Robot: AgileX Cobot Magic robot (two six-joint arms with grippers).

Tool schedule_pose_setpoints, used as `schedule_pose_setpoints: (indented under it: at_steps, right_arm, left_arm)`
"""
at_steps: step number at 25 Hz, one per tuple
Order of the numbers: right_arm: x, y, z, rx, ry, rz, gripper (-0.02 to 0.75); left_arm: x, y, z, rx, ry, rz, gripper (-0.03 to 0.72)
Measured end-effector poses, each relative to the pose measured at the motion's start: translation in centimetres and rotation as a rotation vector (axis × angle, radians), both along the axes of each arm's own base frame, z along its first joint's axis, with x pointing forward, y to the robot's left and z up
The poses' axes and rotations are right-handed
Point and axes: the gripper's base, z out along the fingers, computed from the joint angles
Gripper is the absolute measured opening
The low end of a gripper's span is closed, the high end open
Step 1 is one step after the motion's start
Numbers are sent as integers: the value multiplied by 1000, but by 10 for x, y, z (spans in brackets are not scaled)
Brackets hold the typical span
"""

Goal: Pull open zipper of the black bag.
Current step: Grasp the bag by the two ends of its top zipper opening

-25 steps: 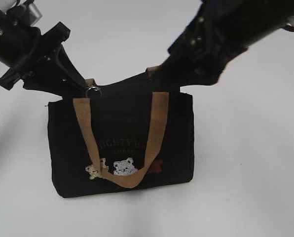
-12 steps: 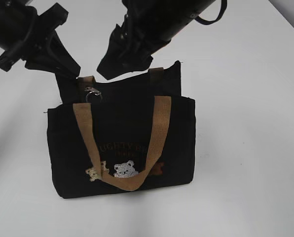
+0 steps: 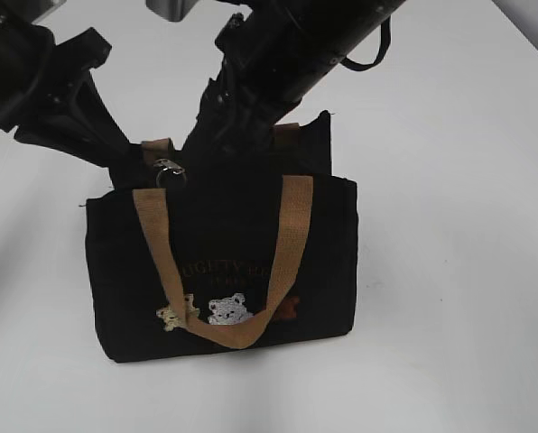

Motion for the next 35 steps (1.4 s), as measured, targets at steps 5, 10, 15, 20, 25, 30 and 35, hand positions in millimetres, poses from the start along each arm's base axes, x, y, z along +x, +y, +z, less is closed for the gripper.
schedule_pose_setpoints:
  at_steps: [5, 10, 15, 20, 25, 30, 35]
  right_arm:
    - [0, 0, 0, 1, 0, 1, 374]
    - [0, 0, 0, 1, 0, 1, 373]
    - [0, 0, 0, 1, -1, 1, 372]
    - [-5, 6, 0, -5, -23, 44, 372]
    - [-12, 15, 0, -22, -69, 107, 372]
    - [-4, 15, 0, -33, -155, 75, 372]
    - [-1, 16, -9, -67, -152, 85, 372]
  left_arm:
    - [4, -3, -1, 1, -5, 77, 430]
    - [10, -20, -21, 14, 40, 60, 442]
    - [14, -24, -25, 12, 27, 70, 221]
    - [14, -24, -26, 19, 8, 45, -1]
    - [13, -24, -23, 6, -4, 32, -8]
    - [8, -23, -11, -4, -32, 24, -8]
    - [5, -23, -7, -8, -43, 21, -8]
